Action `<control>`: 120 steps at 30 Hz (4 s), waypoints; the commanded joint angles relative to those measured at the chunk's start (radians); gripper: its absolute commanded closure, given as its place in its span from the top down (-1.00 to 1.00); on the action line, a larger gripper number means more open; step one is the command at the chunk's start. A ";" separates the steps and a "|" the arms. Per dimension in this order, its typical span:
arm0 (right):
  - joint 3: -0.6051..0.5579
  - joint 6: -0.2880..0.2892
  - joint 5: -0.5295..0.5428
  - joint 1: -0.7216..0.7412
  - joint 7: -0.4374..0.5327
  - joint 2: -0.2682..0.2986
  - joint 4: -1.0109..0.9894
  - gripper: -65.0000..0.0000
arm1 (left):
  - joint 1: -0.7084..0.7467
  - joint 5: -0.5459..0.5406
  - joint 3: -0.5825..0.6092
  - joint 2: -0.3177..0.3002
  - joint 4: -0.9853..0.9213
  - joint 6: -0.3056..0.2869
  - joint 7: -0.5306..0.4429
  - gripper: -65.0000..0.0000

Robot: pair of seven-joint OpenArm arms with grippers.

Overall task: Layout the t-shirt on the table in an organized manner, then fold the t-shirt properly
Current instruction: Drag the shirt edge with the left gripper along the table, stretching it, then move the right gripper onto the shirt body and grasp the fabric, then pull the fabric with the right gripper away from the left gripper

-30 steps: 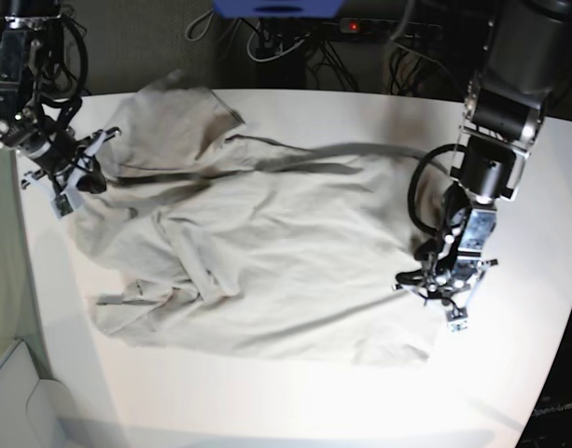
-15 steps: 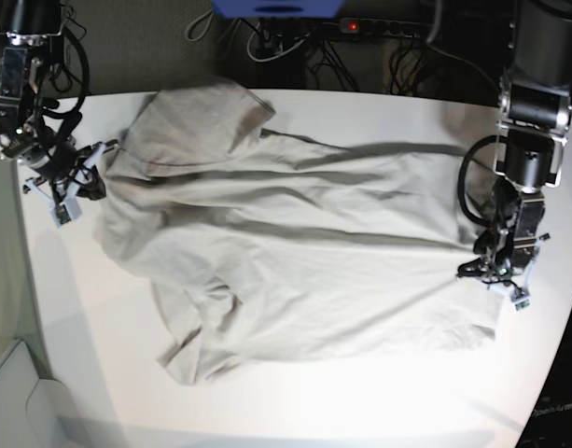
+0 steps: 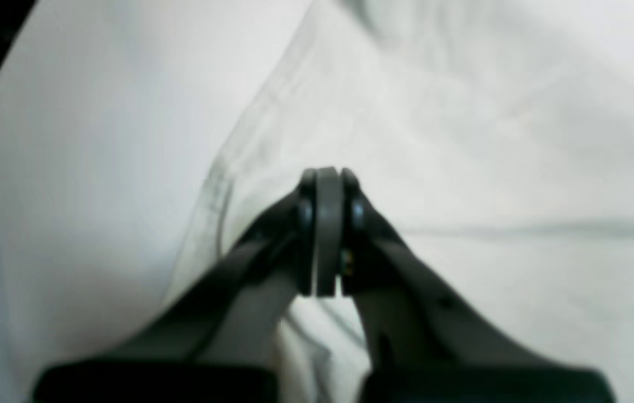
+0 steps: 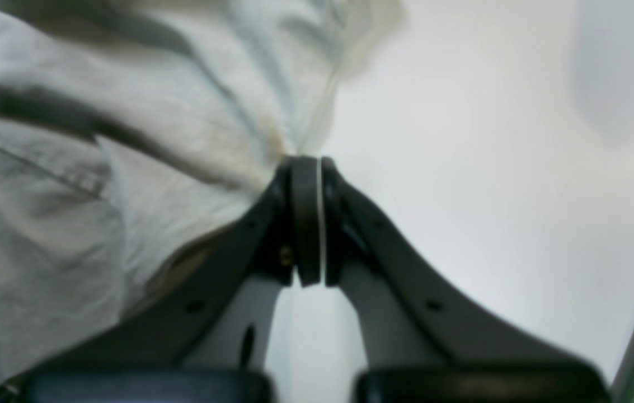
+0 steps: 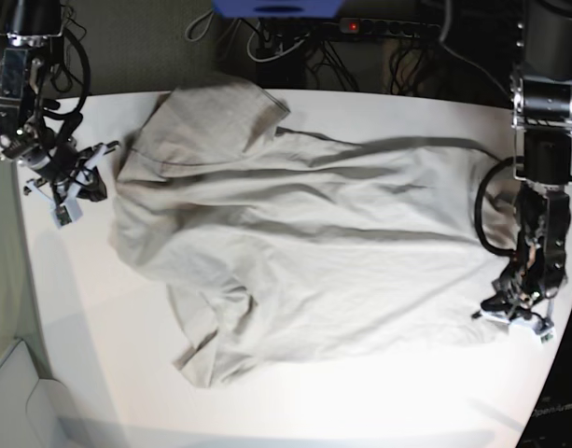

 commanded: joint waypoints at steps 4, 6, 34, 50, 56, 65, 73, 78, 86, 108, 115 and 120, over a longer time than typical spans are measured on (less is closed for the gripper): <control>0.006 -0.007 0.010 0.048 0.022 0.023 0.015 -1.00 | 0.048 0.010 -0.074 0.019 0.114 0.017 0.017 -0.98; 0.006 -0.007 0.010 0.074 0.013 0.023 0.017 -1.00 | 0.080 0.013 -0.081 0.037 0.137 0.017 0.014 -0.98; -0.411 -0.007 0.010 0.576 -0.234 -0.114 -0.168 -1.00 | 0.319 0.017 -0.089 -0.041 0.148 0.017 0.008 -0.98; -0.448 -0.007 0.010 0.820 0.146 -0.231 -0.767 -1.00 | 0.319 0.019 -0.091 -0.072 0.138 0.017 0.008 -0.99; -0.448 -0.009 0.010 0.823 0.224 -0.237 -0.872 -1.00 | 0.312 0.019 -0.091 -0.081 0.138 0.017 0.008 -0.99; -0.511 -0.017 0.008 0.777 0.300 -0.238 -0.907 -1.00 | 0.292 0.019 -0.091 -0.078 0.138 0.017 0.008 -0.99; -0.512 -0.374 0.008 0.775 0.450 -0.168 -0.909 -1.00 | 0.304 0.019 -0.091 -0.076 0.135 0.017 -0.058 -0.99; -0.512 -0.664 0.008 0.775 0.508 -0.137 -0.909 -1.00 | 0.318 0.019 -0.091 -0.073 0.135 0.017 -0.069 -0.99; -0.503 -0.683 0.011 0.746 0.522 -0.129 -0.804 -1.00 | 0.313 0.017 -0.091 -0.073 0.137 0.017 -0.069 -0.99; -0.523 -0.416 0.010 0.536 0.283 -0.177 -0.527 -1.00 | 0.263 0.019 -0.080 0.054 0.214 0.017 -0.067 -0.99; -0.557 -0.336 0.010 0.450 0.114 -0.100 -0.359 -1.00 | 0.240 0.019 -0.081 0.057 0.154 0.017 -0.069 -0.99; -0.614 -0.336 0.010 0.361 0.017 -0.030 -0.241 -1.00 | 0.226 0.019 -0.080 0.057 0.143 0.017 -0.070 -0.99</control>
